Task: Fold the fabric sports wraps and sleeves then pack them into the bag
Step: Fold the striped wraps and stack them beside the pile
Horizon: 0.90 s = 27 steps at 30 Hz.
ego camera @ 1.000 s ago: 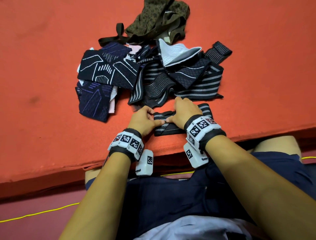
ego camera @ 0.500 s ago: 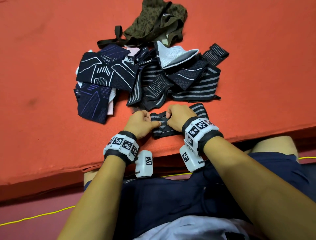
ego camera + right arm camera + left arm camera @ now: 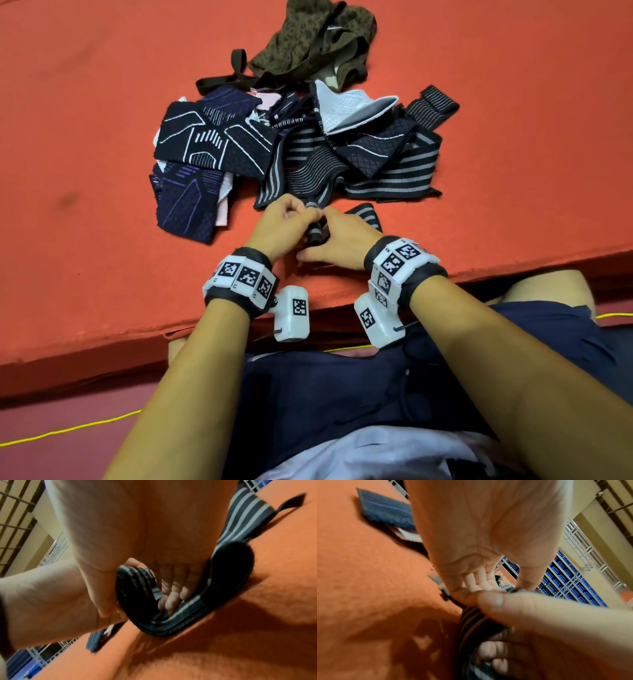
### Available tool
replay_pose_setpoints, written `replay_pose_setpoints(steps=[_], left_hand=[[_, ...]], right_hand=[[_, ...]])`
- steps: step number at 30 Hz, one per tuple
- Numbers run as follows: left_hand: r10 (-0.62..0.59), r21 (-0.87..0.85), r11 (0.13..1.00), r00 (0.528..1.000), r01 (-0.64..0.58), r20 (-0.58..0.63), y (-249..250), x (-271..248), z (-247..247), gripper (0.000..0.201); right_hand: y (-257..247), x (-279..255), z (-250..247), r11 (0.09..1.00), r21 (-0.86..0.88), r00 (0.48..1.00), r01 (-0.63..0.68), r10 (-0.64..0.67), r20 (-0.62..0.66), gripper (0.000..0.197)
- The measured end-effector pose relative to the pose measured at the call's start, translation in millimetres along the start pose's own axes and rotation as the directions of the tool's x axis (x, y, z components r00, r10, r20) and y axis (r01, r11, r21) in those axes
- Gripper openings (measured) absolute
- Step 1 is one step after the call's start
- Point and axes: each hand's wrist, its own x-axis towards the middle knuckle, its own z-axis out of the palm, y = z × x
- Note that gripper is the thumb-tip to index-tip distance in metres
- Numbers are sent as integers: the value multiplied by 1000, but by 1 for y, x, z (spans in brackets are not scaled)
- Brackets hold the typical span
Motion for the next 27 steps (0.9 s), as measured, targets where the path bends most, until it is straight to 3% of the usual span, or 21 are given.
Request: replay_pose_setpoints(steps=[5,10,14,20,27], left_hand=[[45,-3,999,995,-45,87,-1,-1,18,22],[52,-5,999,999,-52,15,-15,2,21,18],[-5,50,999,999,4,38,-27,3,24,23],[-1,149,989,994,-15,106,-25,9,28,30],[40,291,953,988,-83,151,-15,6,35,42]], right_hand=[[14,2,-15,997,35,998,-64,65,-18,44],[25,1,-30,990,49,991,-131,132,-28,21],[32,-1,-32,952,-115,954,-285,270,-129,20],[31,-4,-39,896,-150,905,-418,395,-158,27],[38,-6,-56,917,-168,930,-362,343,-132,37]])
